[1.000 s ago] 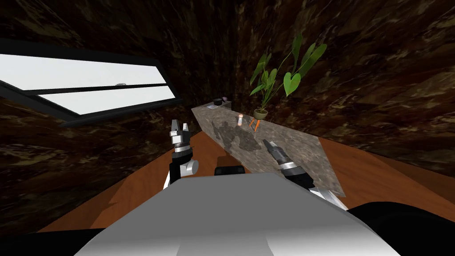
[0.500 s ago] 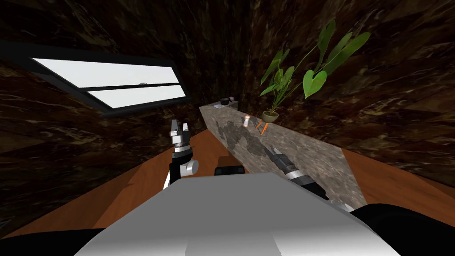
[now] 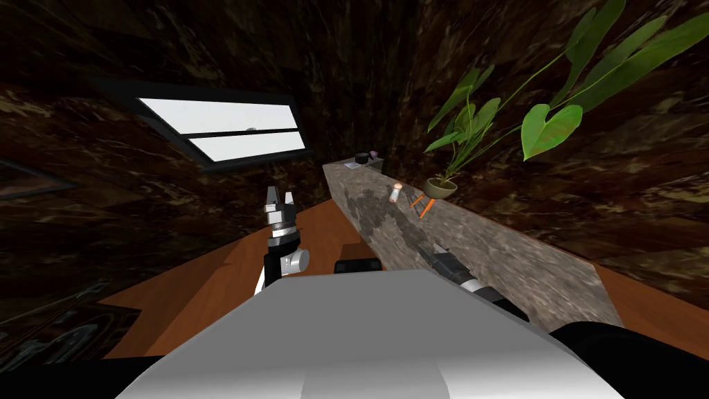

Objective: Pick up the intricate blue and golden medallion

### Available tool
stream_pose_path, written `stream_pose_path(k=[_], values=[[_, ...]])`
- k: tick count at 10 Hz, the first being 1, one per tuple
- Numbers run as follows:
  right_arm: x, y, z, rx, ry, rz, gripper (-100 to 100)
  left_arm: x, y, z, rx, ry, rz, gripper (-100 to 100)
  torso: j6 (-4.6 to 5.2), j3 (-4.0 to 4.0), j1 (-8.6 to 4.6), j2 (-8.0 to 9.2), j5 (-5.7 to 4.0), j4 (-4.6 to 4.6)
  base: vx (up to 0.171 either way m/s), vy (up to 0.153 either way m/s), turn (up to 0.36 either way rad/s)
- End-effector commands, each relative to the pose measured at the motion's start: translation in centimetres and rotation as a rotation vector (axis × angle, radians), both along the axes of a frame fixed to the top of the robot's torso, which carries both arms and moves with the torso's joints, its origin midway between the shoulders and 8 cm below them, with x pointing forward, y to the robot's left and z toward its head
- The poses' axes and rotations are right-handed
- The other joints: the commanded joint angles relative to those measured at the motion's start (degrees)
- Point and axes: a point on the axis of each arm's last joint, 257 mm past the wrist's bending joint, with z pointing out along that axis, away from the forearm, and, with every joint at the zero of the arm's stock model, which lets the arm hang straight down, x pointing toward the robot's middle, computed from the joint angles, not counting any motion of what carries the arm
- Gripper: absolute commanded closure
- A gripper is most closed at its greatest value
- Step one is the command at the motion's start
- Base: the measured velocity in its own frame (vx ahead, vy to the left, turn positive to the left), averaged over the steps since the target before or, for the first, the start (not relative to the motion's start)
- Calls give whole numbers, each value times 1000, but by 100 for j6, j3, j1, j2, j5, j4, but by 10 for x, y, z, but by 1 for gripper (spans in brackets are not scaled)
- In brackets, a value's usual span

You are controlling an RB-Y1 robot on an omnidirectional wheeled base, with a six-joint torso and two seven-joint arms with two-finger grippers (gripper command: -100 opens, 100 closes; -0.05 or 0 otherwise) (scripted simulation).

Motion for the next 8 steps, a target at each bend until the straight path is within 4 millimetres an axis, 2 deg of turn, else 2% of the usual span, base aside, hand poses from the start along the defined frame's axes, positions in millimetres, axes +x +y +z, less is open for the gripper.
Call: stream_pose_path(k=[1, 2, 3, 4, 5, 7, 8], values=[[-16, -3, -9, -33, 45, 6, -100, 0, 0, 0, 0, 0, 0, 0, 0, 0, 0, 0, 0, 0, 36, -14, 146], [-32, -10, -21, -95, 101, 32, -100, 0, 0, 0, 0, 0, 0, 0, 5, 1, 3, 2, 0, 0, 51, -9, 284], [-37, -11, -23, -94, 115, 28, -100, 0, 0, 0, 0, 0, 0, 0, 0, -1, 4, -3, 1, 0, 43, -18, 124], [-56, -18, -35, -151, 178, 55, -100, 0, 0, 0, 0, 0, 0, 0, 6, -1, 3, -1, 0, 0, 49, -11, 178], [-58, -18, -36, -151, 184, 53, -100, 0, 0, 0, 0, 0, 0, 0, 2, -2, 3, -3, 0, 0, 47, -13, 145], [-95, -33, -56, -252, 302, 113, -100, 0, 0, 0, 0, 0, 0, 0, 2, -3, 2, -6, 0, -1, 69, -21, 264], [-103, -34, -58, -250, 322, 108, -100, 0, 0, 0, 0, 0, 0, 0, 1, -9, -2, -15, -1, -3, 70, -27, 171]])
